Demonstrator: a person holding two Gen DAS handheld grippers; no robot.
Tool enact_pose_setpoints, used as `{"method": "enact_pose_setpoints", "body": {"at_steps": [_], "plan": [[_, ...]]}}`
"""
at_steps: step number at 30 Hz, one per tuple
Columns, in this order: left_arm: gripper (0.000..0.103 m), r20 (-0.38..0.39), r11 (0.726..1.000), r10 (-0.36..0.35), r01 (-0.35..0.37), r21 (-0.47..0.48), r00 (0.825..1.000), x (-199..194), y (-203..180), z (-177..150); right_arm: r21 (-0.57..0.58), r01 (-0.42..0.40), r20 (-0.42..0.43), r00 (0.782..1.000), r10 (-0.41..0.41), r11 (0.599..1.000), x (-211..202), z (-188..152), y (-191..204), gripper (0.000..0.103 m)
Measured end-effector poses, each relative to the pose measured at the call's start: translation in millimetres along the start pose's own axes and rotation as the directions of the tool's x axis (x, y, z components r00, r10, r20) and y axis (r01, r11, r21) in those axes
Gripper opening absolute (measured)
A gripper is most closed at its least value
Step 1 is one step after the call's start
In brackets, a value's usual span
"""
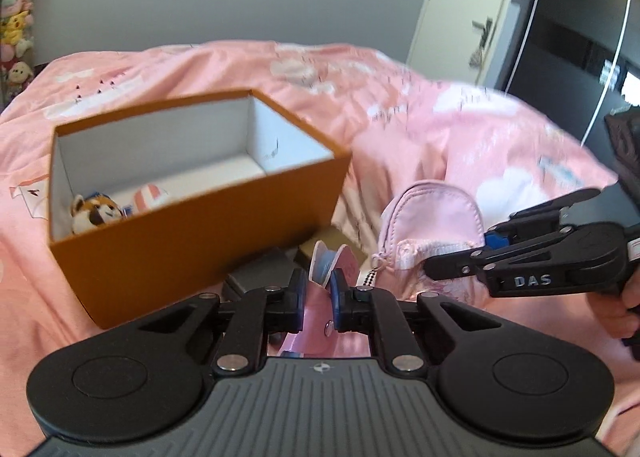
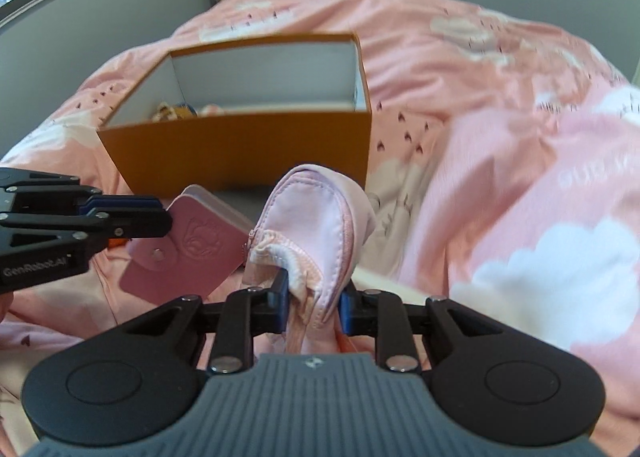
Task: Organize objects
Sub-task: 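Lift the pink pouch with the right gripper while the left gripper grasps the pink wallet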
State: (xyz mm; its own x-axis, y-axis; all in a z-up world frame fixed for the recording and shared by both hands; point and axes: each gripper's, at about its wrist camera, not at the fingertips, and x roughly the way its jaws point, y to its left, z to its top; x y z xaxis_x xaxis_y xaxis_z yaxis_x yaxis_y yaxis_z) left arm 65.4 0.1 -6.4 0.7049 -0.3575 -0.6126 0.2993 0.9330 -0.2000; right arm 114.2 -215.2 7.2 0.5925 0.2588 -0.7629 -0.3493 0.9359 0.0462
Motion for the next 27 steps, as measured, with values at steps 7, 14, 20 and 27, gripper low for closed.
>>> {"method": "enact_pose_setpoints", "body": {"at_steps": [7,14,20,27], "plan": [[0.013,0.126,0.998,0.001,0.008,-0.067,0.992,-27.6,15.9,34.1,-0.061,-0.025,0.090,0.995,0.030,0.998,-13.8,41.6,4.4,0.024],[0.012,0.232,0.991,0.057,-0.026,-0.134,0.971,-34.1,36.8,78.1,-0.136,-0.038,0.188,0.980,0.063,0.990,-18.6,91.2,13.5,0.024],[0.000,0.279,0.988,0.075,-0.034,-0.148,0.957,-26.5,59.4,111.3,-0.176,-0.039,0.239,0.968,0.081,0.984,-10.1,136.0,19.1,0.024],[0.000,0.194,0.978,0.032,0.009,-0.209,0.981,-10.4,90.4,110.8,-0.153,-0.088,0.160,0.981,0.113,0.984,33.3,158.5,16.7,0.024]]}}
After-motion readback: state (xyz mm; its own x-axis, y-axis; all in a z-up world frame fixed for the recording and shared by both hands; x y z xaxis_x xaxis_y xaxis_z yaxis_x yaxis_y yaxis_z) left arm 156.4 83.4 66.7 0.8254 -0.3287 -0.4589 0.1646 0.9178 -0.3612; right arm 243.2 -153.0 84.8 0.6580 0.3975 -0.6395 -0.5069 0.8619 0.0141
